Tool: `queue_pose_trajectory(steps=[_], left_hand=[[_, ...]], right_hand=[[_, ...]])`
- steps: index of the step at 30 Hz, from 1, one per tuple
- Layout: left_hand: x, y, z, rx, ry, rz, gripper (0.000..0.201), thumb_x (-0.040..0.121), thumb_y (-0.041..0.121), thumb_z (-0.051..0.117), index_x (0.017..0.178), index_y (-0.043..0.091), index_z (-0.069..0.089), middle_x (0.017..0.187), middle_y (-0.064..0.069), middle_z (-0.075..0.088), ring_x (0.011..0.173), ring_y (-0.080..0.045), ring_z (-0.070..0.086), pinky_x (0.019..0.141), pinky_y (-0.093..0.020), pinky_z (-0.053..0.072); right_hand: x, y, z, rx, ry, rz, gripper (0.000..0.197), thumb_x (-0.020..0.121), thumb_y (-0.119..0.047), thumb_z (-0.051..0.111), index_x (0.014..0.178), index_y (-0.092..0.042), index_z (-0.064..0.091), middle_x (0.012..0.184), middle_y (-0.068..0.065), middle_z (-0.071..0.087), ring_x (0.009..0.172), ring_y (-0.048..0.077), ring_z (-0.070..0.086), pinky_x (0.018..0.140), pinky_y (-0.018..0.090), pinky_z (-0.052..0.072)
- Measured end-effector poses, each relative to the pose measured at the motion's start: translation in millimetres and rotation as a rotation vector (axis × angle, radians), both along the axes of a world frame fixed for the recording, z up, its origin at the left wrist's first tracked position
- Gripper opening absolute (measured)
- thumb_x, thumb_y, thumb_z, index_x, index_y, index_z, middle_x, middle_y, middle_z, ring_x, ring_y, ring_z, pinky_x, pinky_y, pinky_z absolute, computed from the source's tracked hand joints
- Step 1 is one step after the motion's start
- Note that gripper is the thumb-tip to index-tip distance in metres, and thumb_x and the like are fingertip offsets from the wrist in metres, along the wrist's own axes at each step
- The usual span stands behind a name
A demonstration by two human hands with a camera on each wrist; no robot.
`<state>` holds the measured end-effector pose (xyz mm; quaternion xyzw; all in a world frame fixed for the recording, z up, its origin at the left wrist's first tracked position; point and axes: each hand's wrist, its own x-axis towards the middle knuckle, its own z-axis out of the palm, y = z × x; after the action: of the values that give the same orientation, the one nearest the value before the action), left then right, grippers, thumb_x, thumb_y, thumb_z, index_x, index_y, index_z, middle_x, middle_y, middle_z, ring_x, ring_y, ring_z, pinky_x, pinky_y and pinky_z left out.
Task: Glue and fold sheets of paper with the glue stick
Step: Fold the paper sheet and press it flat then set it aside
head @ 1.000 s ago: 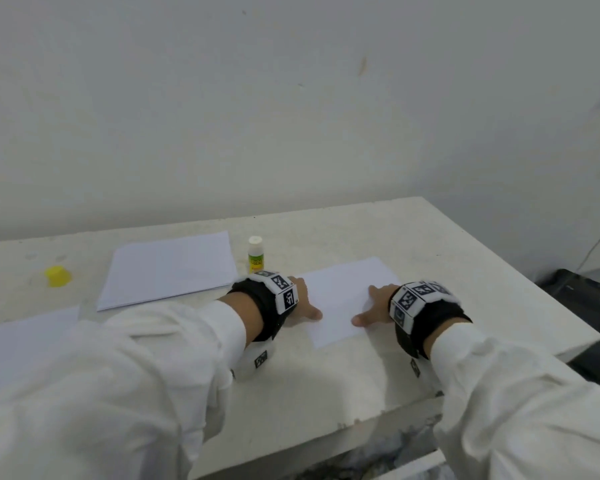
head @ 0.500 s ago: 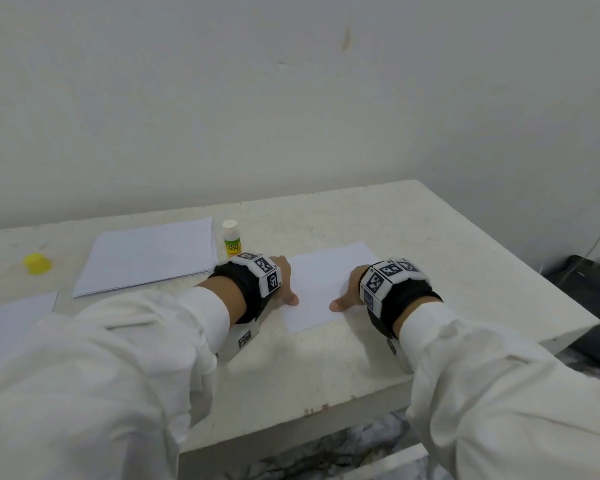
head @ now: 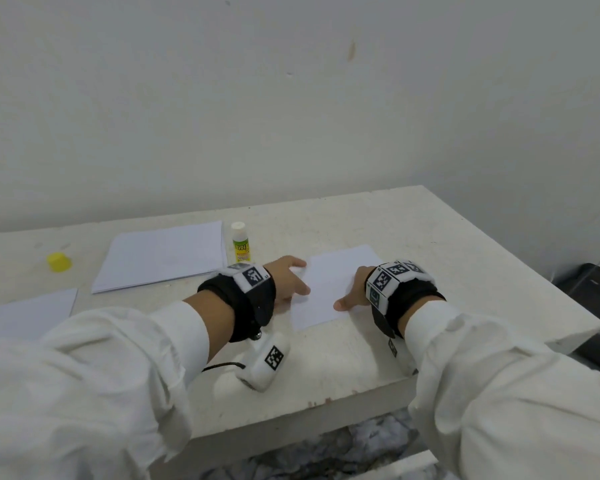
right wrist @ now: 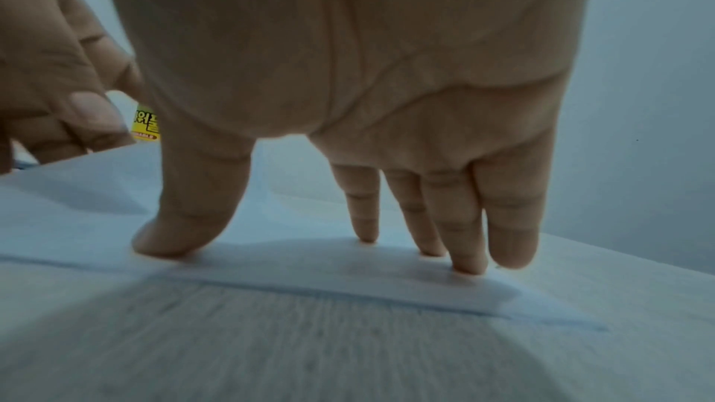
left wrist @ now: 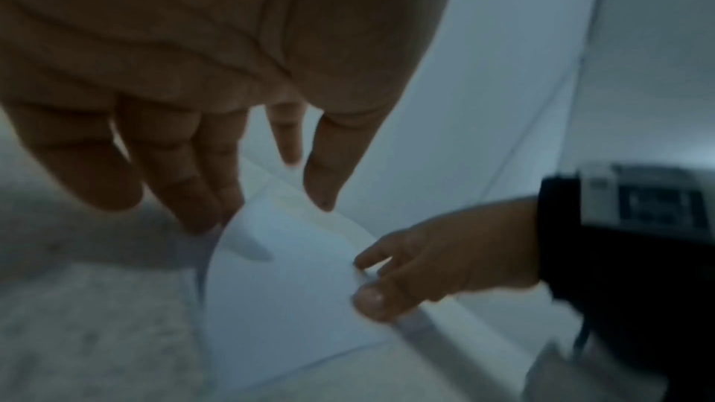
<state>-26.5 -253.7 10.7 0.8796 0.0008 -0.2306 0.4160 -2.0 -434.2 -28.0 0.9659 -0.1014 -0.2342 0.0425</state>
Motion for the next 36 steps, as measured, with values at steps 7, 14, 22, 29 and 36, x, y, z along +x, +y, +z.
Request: queue_pose_trajectory(steps=[7, 14, 22, 29, 36], left_hand=[[-13.2, -12.4, -2.2, 0.474, -0.219, -0.411, 0.060, 0.097, 0.018, 0.050, 0.150, 0.029, 0.024, 0.149, -0.006, 0.039, 0.133, -0.022, 0.040, 0.105, -0.028, 0.032], [-30.2, -29.2, -5.6, 0.572, -0.265, -0.501, 0.096, 0.092, 0.003, 0.050, 0.144, 0.049, -0.017, 0.143, -0.018, 0.031, 0.103, -0.034, 0.057, 0.080, -0.037, 0.048], [-17.3, -20.2, 1.5, 0.426, -0.190, -0.226, 0.041, 0.099, 0.015, 0.044, 0.140, 0.006, 0.043, 0.140, -0.013, 0.047, 0.126, -0.026, 0.049, 0.099, -0.028, 0.040], [-10.4, 1.3, 5.3, -0.200, 0.192, 0.158, 0.041, 0.085, -0.012, 0.060, 0.124, -0.005, 0.053, 0.096, -0.016, 0.063, 0.110, -0.035, 0.060, 0.082, -0.037, 0.053], [-5.6, 5.5, 11.3, -0.459, 0.345, 0.240, 0.011, 0.085, -0.021, 0.051, 0.083, -0.011, 0.053, 0.080, -0.019, 0.056, 0.075, -0.034, 0.062, 0.056, -0.035, 0.054]], right_hand=[[-9.6, 5.2, 7.7, -0.014, -0.029, -0.064, 0.095, 0.063, -0.075, 0.061, 0.134, -0.015, 0.040, 0.133, 0.006, 0.052, 0.119, 0.032, 0.051, 0.099, 0.044, 0.042], [-12.5, 9.0, 2.6, 0.015, -0.033, -0.102, 0.104, 0.059, -0.078, 0.057, 0.137, -0.014, 0.035, 0.133, 0.006, 0.051, 0.118, 0.031, 0.052, 0.098, 0.044, 0.043], [-18.6, 10.3, 13.0, 0.040, -0.043, -0.083, 0.104, 0.056, -0.077, 0.060, 0.135, -0.014, 0.037, 0.133, 0.008, 0.051, 0.118, 0.032, 0.051, 0.098, 0.045, 0.043], [-41.6, 16.6, 41.8, 0.104, -0.114, 0.041, 0.047, 0.085, -0.038, 0.061, 0.125, -0.013, 0.057, 0.131, 0.007, 0.051, 0.116, 0.026, 0.054, 0.100, 0.036, 0.044], [-91.6, 53.7, 63.3, 0.427, 0.010, 0.367, 0.039, 0.091, -0.005, 0.049, 0.126, -0.015, 0.062, 0.128, 0.002, 0.060, 0.115, 0.018, 0.053, 0.097, 0.024, 0.039]])
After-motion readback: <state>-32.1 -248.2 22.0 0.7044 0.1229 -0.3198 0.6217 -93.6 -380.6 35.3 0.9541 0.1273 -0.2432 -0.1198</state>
